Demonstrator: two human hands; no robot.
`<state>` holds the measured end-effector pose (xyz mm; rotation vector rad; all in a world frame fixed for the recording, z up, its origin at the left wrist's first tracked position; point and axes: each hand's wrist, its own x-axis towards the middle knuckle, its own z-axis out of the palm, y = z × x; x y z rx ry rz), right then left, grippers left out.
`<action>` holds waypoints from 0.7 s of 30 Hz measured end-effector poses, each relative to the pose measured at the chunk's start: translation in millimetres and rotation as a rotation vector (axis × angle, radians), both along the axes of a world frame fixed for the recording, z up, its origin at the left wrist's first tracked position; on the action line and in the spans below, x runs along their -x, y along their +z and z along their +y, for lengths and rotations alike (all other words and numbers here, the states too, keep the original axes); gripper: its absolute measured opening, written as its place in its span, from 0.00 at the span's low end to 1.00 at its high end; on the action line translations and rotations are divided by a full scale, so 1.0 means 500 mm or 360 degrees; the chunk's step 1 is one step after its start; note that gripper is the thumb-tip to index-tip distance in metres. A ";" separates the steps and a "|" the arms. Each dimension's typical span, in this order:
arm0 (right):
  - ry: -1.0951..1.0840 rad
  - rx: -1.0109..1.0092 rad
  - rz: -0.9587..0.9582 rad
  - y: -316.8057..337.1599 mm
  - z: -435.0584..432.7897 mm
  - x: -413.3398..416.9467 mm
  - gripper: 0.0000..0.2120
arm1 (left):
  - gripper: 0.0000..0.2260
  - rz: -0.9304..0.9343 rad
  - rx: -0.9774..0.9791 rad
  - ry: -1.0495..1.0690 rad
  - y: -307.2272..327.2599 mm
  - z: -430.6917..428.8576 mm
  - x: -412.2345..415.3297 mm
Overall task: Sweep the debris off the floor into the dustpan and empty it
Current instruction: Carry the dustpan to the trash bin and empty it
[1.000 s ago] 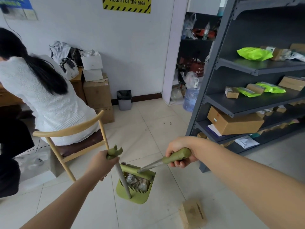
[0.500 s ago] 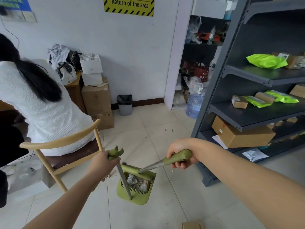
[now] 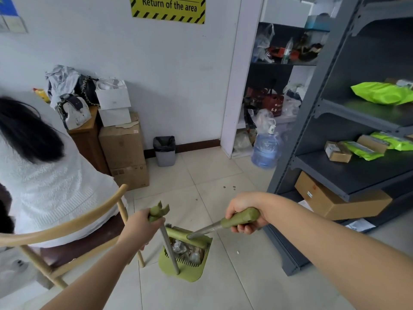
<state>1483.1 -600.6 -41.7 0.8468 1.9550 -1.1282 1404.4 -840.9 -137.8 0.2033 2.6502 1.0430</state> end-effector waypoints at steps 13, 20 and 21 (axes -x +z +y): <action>-0.0027 0.0015 0.0035 0.005 0.038 0.241 0.08 | 0.08 0.0025 -0.0024 0.0030 -0.004 0.046 0.244; -0.0034 0.0043 0.0034 -0.004 0.074 0.326 0.08 | 0.08 0.0000 -0.0055 0.0044 -0.007 0.074 0.335; -0.0036 0.0047 0.0033 -0.006 0.081 0.337 0.08 | 0.08 0.0000 -0.0040 0.0043 -0.009 0.077 0.348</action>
